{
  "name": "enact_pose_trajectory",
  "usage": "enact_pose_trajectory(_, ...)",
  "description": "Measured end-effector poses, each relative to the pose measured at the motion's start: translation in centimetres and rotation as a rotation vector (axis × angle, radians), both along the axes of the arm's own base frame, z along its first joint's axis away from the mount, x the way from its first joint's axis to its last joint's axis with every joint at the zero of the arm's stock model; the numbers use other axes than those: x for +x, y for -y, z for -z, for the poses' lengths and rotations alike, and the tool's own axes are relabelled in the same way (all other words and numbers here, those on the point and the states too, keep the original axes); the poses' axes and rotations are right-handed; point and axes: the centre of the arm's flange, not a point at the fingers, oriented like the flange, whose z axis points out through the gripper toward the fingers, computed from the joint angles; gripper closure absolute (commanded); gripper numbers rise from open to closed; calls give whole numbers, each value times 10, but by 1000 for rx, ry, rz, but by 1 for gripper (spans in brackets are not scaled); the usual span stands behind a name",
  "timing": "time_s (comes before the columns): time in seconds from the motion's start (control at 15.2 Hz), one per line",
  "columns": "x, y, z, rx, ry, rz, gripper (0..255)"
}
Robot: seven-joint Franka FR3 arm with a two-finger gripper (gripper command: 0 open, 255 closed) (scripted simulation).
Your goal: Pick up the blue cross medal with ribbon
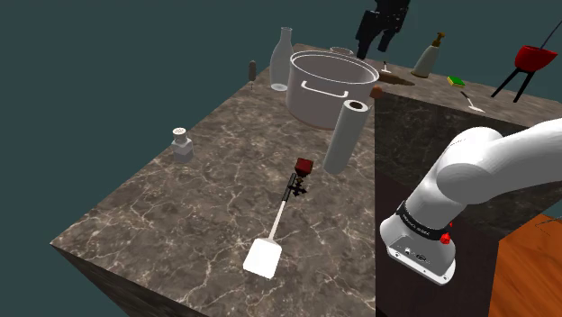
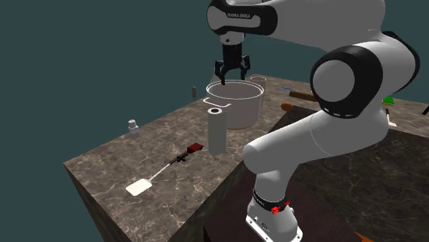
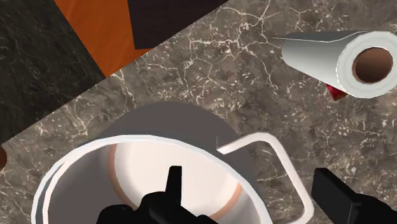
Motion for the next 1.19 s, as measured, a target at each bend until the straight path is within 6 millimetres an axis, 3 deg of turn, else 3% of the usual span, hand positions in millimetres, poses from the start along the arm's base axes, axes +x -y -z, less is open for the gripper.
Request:
enact_pose_trajectory(0.2, -5, -10, 12, 8, 6, 22, 0)
enact_pose_trajectory(0.53, -23, -42, 60, 41, 28, 112, 0)
enact_pose_trajectory(1.19, -33, -120, 152, 114, 98, 300, 0)
